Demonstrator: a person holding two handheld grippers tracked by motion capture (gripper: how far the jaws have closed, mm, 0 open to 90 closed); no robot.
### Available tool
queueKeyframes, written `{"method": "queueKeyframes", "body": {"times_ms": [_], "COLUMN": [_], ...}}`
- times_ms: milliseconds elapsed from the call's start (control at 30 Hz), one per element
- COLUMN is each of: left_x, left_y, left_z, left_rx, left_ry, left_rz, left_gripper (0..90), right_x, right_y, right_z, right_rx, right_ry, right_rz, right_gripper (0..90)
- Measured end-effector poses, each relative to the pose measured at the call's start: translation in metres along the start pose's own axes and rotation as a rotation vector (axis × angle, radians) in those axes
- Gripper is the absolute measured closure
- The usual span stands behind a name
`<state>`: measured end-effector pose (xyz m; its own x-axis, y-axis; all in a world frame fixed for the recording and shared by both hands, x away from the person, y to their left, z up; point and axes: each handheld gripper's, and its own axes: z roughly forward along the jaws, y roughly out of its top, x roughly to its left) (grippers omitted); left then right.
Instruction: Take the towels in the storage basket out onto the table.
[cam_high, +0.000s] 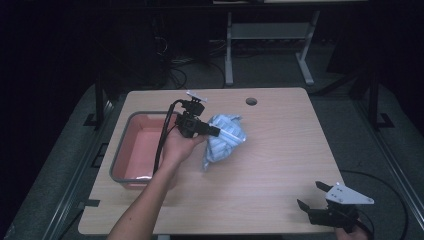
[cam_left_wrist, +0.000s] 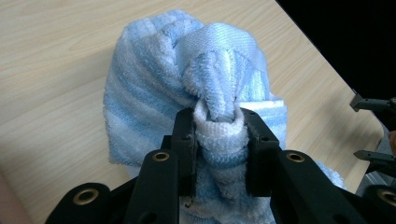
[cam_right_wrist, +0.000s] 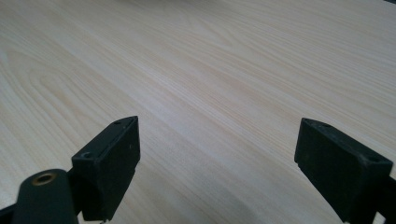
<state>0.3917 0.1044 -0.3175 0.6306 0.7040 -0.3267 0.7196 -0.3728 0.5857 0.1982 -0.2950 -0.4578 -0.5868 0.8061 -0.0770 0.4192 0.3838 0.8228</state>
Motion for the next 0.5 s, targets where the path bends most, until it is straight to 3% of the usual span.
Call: {"method": "queueKeyframes", "body": {"times_ms": [500], "left_x": [-0.007], "left_y": [0.005], "left_z": [0.026], "left_rx": [0.034], "left_ry": [-0.001], "left_rz": [0.007], "left_gripper": [69.5], "right_x": [-0.001], "right_y": [0.000], "right_z": [0.000], "right_rx": [-0.005], "right_ry": [0.002], "right_rz": [0.010], "right_gripper": [13.6]}}
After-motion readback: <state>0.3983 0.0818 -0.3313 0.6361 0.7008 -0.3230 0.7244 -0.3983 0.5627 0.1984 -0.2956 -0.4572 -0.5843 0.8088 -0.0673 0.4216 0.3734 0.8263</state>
